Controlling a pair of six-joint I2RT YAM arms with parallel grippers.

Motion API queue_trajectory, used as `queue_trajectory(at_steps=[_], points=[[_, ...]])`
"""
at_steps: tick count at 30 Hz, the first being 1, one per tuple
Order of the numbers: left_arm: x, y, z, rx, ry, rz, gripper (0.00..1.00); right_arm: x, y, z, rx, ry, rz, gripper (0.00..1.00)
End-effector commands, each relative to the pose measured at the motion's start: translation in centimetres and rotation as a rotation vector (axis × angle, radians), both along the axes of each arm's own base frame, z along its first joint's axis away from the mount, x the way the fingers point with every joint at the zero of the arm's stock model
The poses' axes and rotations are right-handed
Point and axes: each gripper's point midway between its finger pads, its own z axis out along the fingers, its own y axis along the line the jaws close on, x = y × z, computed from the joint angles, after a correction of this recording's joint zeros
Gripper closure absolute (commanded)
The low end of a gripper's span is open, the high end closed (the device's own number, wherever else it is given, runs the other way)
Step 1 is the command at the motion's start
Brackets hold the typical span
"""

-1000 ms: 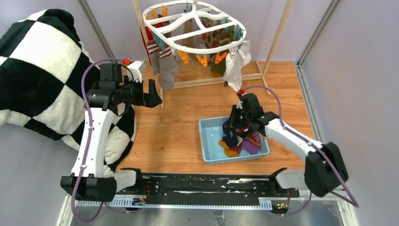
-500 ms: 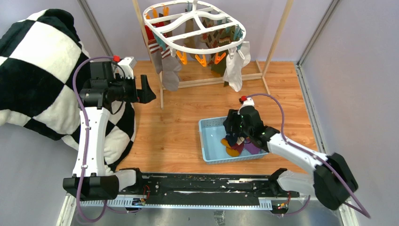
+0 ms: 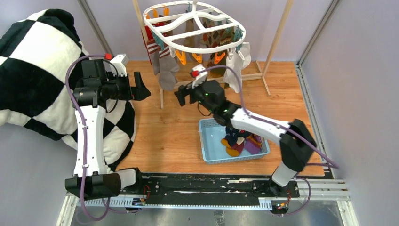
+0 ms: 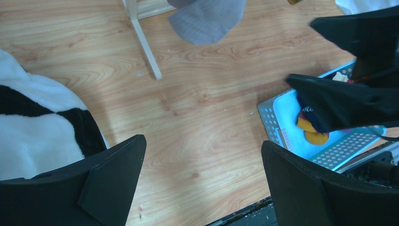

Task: Remove the socks clipped to the hanger
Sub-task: Remove the sock from the hanger.

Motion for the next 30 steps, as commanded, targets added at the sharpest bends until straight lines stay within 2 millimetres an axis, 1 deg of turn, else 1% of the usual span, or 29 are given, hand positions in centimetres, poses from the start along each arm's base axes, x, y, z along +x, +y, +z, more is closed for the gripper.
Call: queue_trajectory(at_steps=[1, 3, 4, 7, 9, 11, 13, 14, 16, 18, 19, 20, 21, 22, 23, 24, 25, 28, 29, 30], points=[[-0.5, 0.2, 0.6, -0.025, 0.003, -0.001, 0.00, 1.5, 5.3, 2.8, 0.014, -0.247, -0.013, 0.05], [-0.5, 0.0, 0.9, -0.035, 0.000, -0.004, 0.00, 2.5, 7.0, 2.8, 0.007, -0.300, -0.053, 0.05], [-0.5, 0.0, 1.0, -0.035, -0.002, -0.004, 0.00, 3.2, 7.5, 2.8, 0.002, -0.319, -0.088, 0.05], [-0.8, 0.0, 1.4, -0.031, -0.020, -0.007, 0.00, 5.5, 8.1, 2.2, -0.009, -0.338, -0.192, 0.05], [-1.0, -0.1, 1.6, -0.029, -0.030, -0.012, 0.00, 6.5, 8.6, 2.3, -0.005, -0.356, -0.228, 0.08], [-1.2, -0.1, 1.8, -0.026, -0.037, -0.011, 0.00, 7.2, 8.8, 2.5, -0.003, -0.369, -0.260, 0.15], [-1.4, -0.1, 1.9, -0.025, -0.038, -0.013, 0.00, 7.9, 8.4, 2.6, -0.005, -0.384, -0.314, 0.29], [-1.5, -0.2, 1.9, -0.025, -0.040, -0.016, 0.00, 8.2, 8.0, 2.7, -0.007, -0.397, -0.344, 0.34], [-1.7, -0.3, 2.1, -0.024, -0.047, -0.020, 0.00, 8.9, 7.6, 2.8, -0.023, -0.418, -0.391, 0.37], [-1.8, -0.3, 2.2, -0.024, -0.054, -0.021, 0.00, 9.5, 7.2, 2.7, -0.036, -0.424, -0.429, 0.34], [-1.9, -0.3, 2.3, -0.026, -0.056, -0.022, 0.00, 9.8, 7.2, 2.8, -0.034, -0.425, -0.431, 0.36], [-1.9, -0.4, 2.4, -0.029, -0.056, -0.024, 0.00, 10.0, 7.4, 2.9, -0.029, -0.426, -0.422, 0.44], [-1.9, -0.4, 2.5, -0.030, -0.057, -0.024, 0.00, 10.0, 7.6, 3.1, -0.023, -0.428, -0.407, 0.57], [-1.8, -0.4, 2.5, -0.032, -0.057, -0.024, 0.00, 9.8, 7.9, 3.4, -0.018, -0.431, -0.382, 0.75], [-1.8, -0.4, 2.4, -0.032, -0.056, -0.025, 0.00, 9.5, 7.9, 3.8, -0.010, -0.435, -0.362, 0.87], [-1.8, -0.5, 2.4, -0.033, -0.056, -0.027, 0.00, 9.2, 8.0, 4.0, -0.007, -0.437, -0.342, 0.97], [-1.8, -0.5, 2.4, -0.035, -0.054, -0.030, 0.00, 8.7, 7.9, 4.5, 0.007, -0.443, -0.322, 1.00], [-1.6, -0.8, 2.5, -0.054, -0.050, -0.045, 0.00, 6.7, 7.0, 5.6, 0.052, -0.457, -0.259, 1.00], [-1.5, -1.0, 2.6, -0.065, -0.048, -0.052, 0.00, 5.9, 6.7, 5.7, 0.066, -0.454, -0.234, 1.00], [-1.4, -1.3, 2.9, -0.083, -0.048, -0.065, 0.00, 5.2, 6.2, 6.3, 0.092, -0.455, -0.216, 1.00]])
